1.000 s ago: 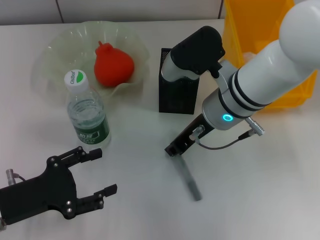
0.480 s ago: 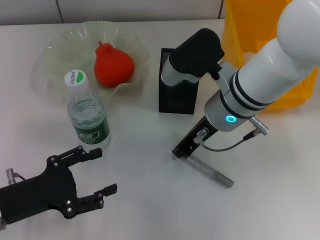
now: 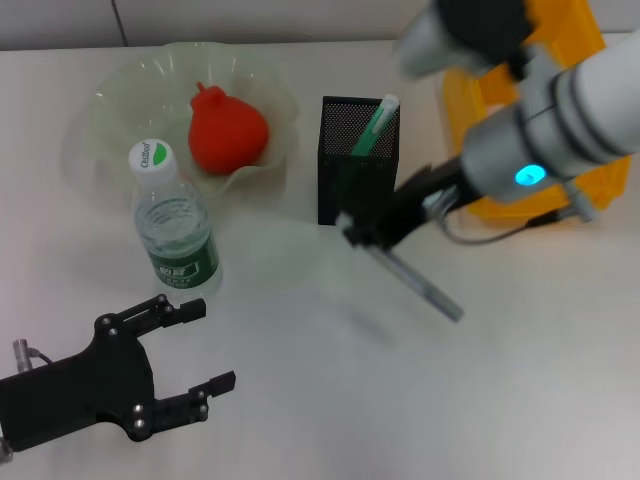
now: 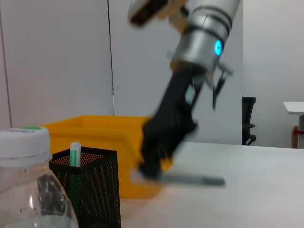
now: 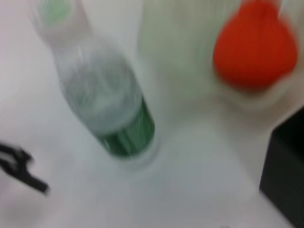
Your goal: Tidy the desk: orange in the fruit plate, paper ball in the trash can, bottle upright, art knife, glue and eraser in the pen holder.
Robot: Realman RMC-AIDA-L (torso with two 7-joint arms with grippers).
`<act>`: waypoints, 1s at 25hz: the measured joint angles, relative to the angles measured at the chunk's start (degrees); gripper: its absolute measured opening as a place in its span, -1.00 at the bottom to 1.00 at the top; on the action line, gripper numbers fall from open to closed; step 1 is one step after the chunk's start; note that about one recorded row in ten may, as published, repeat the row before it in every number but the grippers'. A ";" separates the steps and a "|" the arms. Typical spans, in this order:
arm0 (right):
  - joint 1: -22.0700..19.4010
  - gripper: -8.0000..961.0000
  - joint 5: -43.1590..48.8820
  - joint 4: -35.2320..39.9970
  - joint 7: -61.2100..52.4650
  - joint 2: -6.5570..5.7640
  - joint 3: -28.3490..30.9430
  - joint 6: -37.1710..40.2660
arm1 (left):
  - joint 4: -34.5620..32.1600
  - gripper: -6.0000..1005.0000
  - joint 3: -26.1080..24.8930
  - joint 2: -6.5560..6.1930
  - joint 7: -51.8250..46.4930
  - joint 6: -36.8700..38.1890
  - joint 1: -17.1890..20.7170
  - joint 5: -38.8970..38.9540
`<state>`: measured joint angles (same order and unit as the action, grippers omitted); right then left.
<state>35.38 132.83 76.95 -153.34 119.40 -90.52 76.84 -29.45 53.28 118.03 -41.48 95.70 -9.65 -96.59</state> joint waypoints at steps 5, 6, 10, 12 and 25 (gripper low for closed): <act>-9.71 -0.70 -12.78 10.39 11.99 0.12 9.35 -2.36 | 0.22 0.56 0.14 0.05 0.00 -0.03 -0.07 0.00; -11.51 -0.70 -17.09 10.52 15.52 0.12 10.40 -3.71 | 0.25 0.56 0.16 0.10 0.00 -0.03 -0.09 0.01; -16.99 -0.70 -37.25 6.47 35.57 0.10 13.33 -9.20 | 0.33 0.56 0.24 0.27 0.00 -0.24 -0.10 0.00; -17.65 -0.70 -46.57 1.09 47.37 0.11 13.82 -10.41 | 0.34 0.56 0.25 0.27 0.00 -0.25 -0.12 0.01; -4.81 -0.70 -73.79 -40.86 87.95 -0.11 17.51 -10.33 | 0.45 0.56 0.25 0.26 0.00 -0.33 -0.17 -0.14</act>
<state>30.57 59.04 36.09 -65.39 119.29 -73.00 66.50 -29.00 53.52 118.30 -41.48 95.37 -9.82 -96.73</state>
